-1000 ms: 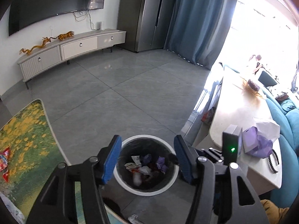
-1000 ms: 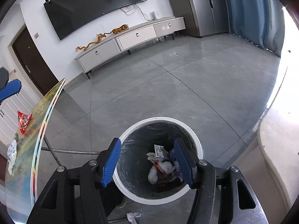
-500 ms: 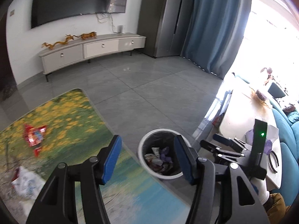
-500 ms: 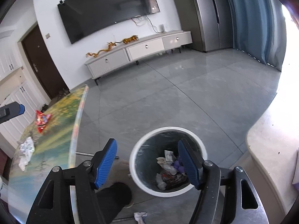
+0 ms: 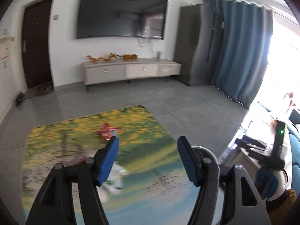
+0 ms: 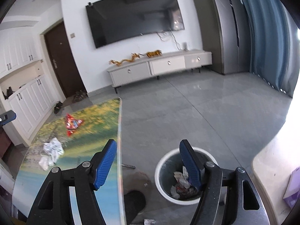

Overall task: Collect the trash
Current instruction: 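Return both grippers to the table above the white bags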

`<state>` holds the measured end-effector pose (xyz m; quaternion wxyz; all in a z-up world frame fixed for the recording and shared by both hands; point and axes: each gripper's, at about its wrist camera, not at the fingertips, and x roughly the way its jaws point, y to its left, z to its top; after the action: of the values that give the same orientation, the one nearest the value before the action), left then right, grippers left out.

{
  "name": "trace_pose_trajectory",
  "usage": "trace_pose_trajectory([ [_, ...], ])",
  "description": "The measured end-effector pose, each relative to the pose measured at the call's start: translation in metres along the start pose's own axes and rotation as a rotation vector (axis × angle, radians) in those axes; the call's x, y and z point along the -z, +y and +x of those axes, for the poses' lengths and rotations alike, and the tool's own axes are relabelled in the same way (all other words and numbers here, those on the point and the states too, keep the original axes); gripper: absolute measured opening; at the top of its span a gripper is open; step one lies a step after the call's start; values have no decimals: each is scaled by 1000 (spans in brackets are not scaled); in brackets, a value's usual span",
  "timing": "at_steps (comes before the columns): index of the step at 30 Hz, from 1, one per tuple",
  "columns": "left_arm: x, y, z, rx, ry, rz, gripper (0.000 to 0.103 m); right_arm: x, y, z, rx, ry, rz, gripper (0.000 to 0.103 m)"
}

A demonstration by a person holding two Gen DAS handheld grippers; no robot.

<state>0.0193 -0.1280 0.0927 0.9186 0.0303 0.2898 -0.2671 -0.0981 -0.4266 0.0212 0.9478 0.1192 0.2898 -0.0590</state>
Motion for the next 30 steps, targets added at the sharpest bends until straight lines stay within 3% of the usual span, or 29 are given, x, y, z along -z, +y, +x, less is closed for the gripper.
trace_pose_trajectory([
  [10,17,78,-38,-166,-81,-54,65,-18,84,-14,-30,-48,-79,86],
  [14,33,95,-41,-221,-72,-66,65,-17,111,-11,-39,-59,-97,92],
  [30,73,124,-67,-290,-95,-120,65,-3,186,-12,-68,-12,-211,93],
])
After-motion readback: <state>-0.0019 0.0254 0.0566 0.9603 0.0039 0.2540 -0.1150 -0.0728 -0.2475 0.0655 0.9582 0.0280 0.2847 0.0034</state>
